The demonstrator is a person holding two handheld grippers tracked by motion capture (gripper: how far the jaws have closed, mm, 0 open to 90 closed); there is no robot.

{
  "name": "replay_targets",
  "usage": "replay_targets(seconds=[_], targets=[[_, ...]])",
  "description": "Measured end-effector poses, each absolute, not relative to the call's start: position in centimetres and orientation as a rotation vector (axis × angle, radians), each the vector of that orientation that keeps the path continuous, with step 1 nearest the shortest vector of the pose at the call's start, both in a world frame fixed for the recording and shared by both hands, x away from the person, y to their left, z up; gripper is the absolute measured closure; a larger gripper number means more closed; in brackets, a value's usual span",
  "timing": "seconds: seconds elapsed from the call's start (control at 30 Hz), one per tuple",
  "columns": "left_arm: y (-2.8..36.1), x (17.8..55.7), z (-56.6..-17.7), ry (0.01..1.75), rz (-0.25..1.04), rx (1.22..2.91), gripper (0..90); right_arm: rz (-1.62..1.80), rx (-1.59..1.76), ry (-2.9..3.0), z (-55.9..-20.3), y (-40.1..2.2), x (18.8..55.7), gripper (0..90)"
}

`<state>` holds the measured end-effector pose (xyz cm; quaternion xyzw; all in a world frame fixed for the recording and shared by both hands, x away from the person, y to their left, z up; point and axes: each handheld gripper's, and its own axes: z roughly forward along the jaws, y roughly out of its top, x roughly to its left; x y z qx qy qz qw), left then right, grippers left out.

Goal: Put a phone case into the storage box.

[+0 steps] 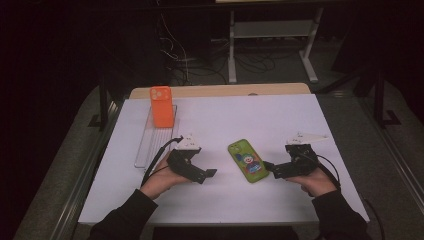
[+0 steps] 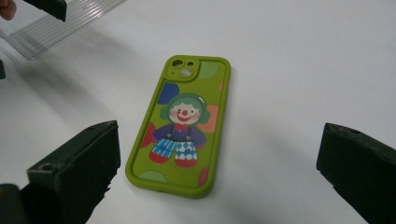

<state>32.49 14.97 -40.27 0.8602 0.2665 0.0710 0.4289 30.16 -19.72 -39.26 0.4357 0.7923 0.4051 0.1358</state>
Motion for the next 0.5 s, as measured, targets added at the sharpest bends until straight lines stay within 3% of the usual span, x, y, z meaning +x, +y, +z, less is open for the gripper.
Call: replay_targets(seconds=[0.5], targets=[[15.2,32.6,-40.1,0.667,0.176,2.149,2.2,1.154,1.255,2.343,-38.5,-15.4,33.3,0.0]])
